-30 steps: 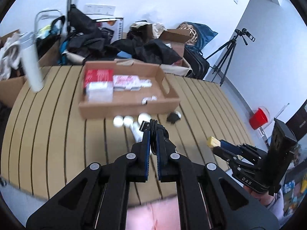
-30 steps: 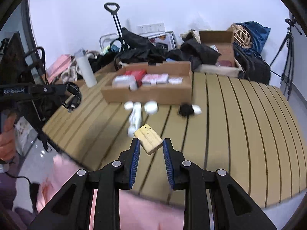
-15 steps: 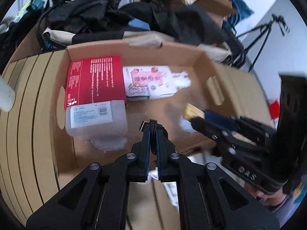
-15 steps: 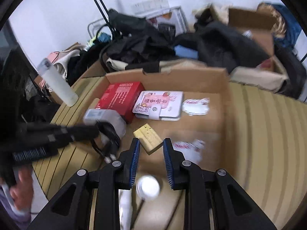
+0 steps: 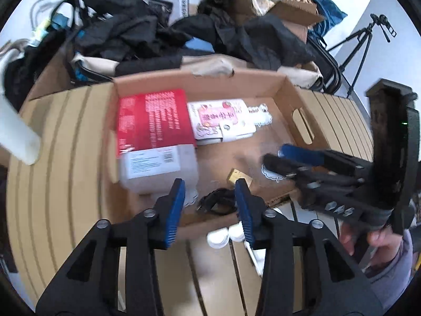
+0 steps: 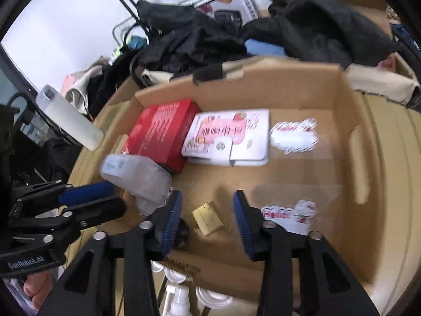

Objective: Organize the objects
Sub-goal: 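Carry the yellow sponge into the cardboard tray and open the right tool, then pull the right tool back from the table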

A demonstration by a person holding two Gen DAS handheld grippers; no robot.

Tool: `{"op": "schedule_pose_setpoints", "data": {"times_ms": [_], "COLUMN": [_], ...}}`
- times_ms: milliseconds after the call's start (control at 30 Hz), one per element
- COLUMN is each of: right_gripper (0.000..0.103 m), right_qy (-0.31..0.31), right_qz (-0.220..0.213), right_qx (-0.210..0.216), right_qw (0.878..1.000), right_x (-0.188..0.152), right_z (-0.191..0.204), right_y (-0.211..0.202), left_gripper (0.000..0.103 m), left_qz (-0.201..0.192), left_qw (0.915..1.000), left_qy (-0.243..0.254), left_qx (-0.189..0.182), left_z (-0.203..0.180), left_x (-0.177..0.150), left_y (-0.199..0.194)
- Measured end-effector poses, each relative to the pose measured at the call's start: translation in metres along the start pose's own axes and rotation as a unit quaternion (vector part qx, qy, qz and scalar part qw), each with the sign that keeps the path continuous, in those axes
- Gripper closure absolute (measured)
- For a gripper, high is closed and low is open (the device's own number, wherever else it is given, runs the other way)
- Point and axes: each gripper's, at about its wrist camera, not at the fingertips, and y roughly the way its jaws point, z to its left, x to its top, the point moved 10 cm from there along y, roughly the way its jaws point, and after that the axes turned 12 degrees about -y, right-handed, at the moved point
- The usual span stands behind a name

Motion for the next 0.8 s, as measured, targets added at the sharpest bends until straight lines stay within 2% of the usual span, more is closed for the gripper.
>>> {"op": "schedule_pose_setpoints", "data": {"times_ms": [67, 200, 333, 367, 400, 433, 467, 567, 667, 800], "right_gripper": [0.050, 0.050, 0.050, 0.045, 0.040, 0.028, 0.022, 0.022, 0.022, 0.022], "right_qy": [-0.007, -0.034, -0.050, -0.052, -0.052, -0.052, -0.052, -0.049, -0.051, -0.054], "right_qz": [-0.010, -0.017, -0.025, -0.029, -0.032, -0.036, -0.041, -0.057, -0.071, -0.081], "right_qx": [-0.009, -0.040, -0.077, -0.085, -0.094, -0.102, -0.109, -0.115, -0.116, -0.099], "right_qw": [1.000, 0.998, 0.995, 0.995, 0.994, 0.993, 0.992, 0.991, 0.989, 0.990], "right_x": [0.003, 0.001, -0.014, -0.020, -0.025, -0.028, -0.033, -0.049, -0.073, -0.124], "right_z": [0.002, 0.007, 0.008, 0.008, 0.008, 0.009, 0.010, 0.020, 0.039, 0.068], "right_y": [-0.023, -0.084, -0.155, -0.174, -0.189, -0.202, -0.214, -0.249, -0.278, -0.306], "left_gripper": [0.062, 0.033, 0.024, 0.019, 0.018, 0.017, 0.016, 0.006, 0.004, 0.000], "left_qz": [-0.010, -0.042, -0.073, -0.080, -0.089, -0.094, -0.102, -0.118, -0.134, -0.147], "left_qw": [0.9999, 0.9981, 0.9951, 0.9944, 0.9935, 0.9930, 0.9922, 0.9907, 0.9886, 0.9874], "left_qy": [0.001, 0.001, 0.000, -0.005, -0.007, -0.007, -0.005, 0.003, 0.011, 0.022], "left_qx": [0.013, 0.044, 0.067, 0.070, 0.071, 0.072, 0.073, 0.068, 0.068, 0.055], "left_z": [0.004, 0.015, 0.027, 0.030, 0.032, 0.031, 0.030, 0.021, 0.014, 0.006], "left_x": [-0.002, -0.011, -0.038, -0.046, -0.054, -0.060, -0.067, -0.089, -0.123, -0.184], "left_y": [-0.023, -0.081, -0.141, -0.155, -0.170, -0.179, -0.191, -0.219, -0.243, -0.267]}}
